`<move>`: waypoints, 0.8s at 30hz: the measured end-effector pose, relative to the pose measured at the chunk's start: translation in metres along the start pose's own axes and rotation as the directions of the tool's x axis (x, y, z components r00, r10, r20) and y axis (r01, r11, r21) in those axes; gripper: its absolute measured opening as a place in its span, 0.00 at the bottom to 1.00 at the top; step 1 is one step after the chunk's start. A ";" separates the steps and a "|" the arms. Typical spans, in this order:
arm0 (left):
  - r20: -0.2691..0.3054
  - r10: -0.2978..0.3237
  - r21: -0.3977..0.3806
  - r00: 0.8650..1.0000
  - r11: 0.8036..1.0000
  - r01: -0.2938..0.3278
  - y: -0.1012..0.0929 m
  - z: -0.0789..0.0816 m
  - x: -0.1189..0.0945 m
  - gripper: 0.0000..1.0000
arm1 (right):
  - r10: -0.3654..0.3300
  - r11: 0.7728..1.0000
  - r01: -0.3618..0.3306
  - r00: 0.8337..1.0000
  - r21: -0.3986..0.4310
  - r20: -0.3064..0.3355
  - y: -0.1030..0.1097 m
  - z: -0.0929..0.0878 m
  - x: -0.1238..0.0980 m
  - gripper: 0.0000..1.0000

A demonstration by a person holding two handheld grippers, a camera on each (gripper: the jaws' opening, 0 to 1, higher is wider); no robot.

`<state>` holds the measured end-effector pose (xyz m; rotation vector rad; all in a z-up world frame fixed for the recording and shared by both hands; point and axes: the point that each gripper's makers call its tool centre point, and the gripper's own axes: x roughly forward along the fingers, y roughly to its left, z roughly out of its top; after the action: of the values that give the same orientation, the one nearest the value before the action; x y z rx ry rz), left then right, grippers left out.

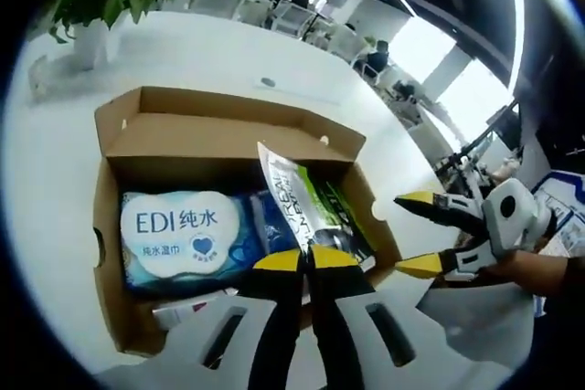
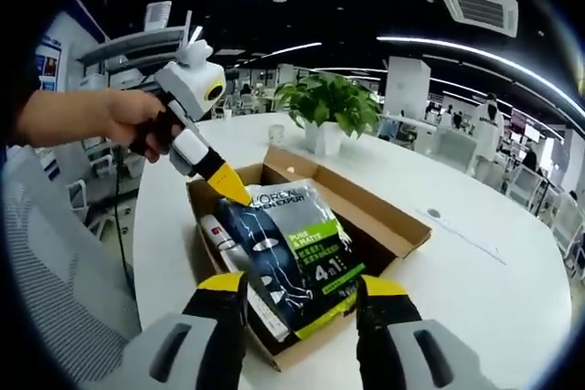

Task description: Operate the shoe box by opening the lid, removing the specified soft item, and placing it in the target area until the item is outside and the box remains undamaged.

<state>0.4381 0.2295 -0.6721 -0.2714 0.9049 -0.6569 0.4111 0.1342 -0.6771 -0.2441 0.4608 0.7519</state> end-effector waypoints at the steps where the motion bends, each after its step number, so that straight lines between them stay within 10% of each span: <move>1: 0.003 -0.003 0.000 1.000 1.000 0.003 -0.001 0.002 -0.001 0.01 | 0.000 1.000 0.000 1.000 0.000 0.001 0.000 0.000 0.001 0.43; 24: 0.022 -0.039 0.002 0.999 0.999 0.039 -0.022 0.020 -0.003 0.00 | -0.016 0.999 0.018 0.998 0.027 -0.066 0.013 -0.012 0.032 0.25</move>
<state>0.4436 0.2131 -0.6472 -0.2949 0.8800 -0.6895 0.4185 0.1579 -0.7041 -0.2474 0.5302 0.7222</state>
